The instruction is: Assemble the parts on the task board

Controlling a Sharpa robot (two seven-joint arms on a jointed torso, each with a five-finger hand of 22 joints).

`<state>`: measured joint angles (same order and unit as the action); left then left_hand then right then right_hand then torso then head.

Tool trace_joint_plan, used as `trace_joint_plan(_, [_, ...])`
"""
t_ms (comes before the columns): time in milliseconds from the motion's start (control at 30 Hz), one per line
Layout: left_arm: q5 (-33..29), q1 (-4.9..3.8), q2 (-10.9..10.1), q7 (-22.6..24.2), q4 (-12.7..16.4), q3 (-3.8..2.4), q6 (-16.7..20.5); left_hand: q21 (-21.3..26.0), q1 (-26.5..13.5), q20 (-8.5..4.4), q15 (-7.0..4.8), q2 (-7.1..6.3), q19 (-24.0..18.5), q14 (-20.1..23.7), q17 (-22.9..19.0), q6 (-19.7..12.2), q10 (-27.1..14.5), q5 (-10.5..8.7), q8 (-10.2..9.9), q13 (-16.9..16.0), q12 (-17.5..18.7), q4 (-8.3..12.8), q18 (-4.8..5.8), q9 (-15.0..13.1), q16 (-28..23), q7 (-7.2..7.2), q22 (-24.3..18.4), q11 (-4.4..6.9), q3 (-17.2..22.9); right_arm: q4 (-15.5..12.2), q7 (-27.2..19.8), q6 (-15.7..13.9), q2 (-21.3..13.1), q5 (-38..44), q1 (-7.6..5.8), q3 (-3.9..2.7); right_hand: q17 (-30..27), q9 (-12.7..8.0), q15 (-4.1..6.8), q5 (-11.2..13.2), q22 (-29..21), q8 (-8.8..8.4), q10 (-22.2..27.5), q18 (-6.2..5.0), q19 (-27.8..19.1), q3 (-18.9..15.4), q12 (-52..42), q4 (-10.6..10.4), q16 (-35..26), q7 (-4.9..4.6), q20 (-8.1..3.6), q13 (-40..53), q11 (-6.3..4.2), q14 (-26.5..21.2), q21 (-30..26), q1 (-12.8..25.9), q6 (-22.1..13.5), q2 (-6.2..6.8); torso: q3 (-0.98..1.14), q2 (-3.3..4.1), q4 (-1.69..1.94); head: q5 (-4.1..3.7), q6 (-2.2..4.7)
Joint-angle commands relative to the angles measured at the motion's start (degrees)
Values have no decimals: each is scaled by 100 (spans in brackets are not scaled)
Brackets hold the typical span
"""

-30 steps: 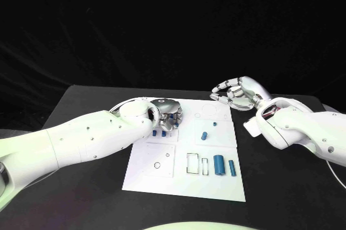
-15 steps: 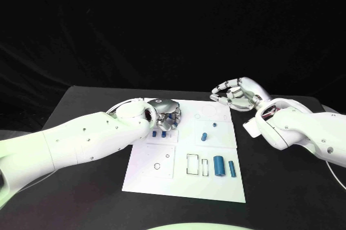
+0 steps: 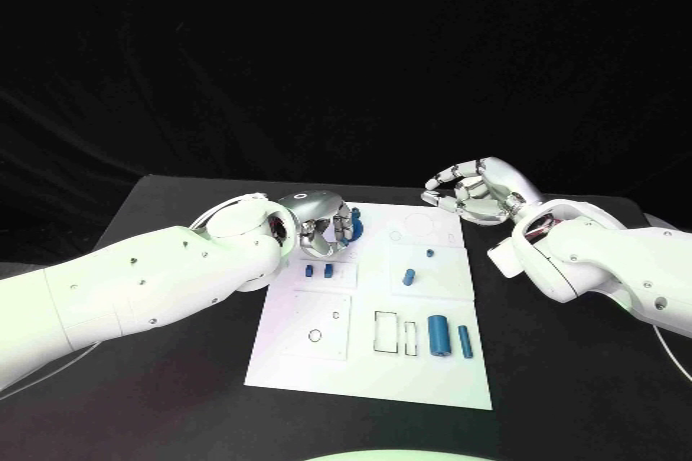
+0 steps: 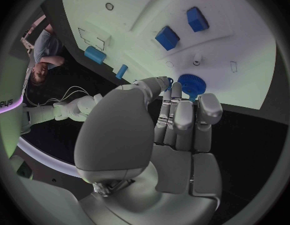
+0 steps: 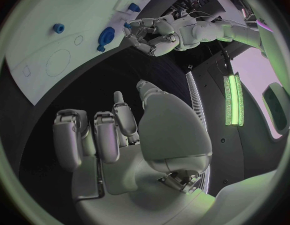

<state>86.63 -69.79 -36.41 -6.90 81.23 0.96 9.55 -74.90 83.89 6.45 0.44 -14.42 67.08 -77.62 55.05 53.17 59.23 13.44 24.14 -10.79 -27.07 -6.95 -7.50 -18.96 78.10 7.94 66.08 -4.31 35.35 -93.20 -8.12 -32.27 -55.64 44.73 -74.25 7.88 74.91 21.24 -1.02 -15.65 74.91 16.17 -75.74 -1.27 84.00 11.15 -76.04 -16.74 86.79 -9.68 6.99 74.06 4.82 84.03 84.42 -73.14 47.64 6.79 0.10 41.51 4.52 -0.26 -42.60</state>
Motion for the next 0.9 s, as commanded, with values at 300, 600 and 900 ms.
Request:
trace_joint_plan(300, [-482,2,-288,-75,39,-25,-230,-24,-51,-10,5,-9,36,-27,-20,55,53,-32,-36,14,38,11,111,-2,16,2,7,-1,18,1,-43,40,-3,55,9,0,583,-7,45,-33,1090,31,30,-39,205,-28,2,13,-20,16,-31,6,-4,373,-12,58,2,-17,-2,15,6,15,4])
trace_joint_plan(600, [-524,8,-327,-97,-63,-23,-300,-23,-53,-10,5,-11,35,-24,-28,57,55,-33,-38,15,42,10,111,-1,14,2,6,-2,16,0,-45,42,5,55,16,0,583,-7,45,-33,1090,31,30,-39,205,-28,2,13,-20,16,-31,6,-4,373,-12,58,2,-17,0,18,-12,45,2])
trace_joint_plan(900, [-551,14,-308,-90,-122,-19,-354,-24,-54,-10,5,-12,37,-27,-23,60,60,-33,-42,17,47,12,111,-1,16,1,9,-1,16,-5,-46,41,5,55,18,0,583,-7,45,-33,1090,31,30,-39,205,-28,2,13,-20,16,-31,6,-4,373,-12,58,2,-17,4,19,-10,47,-5])
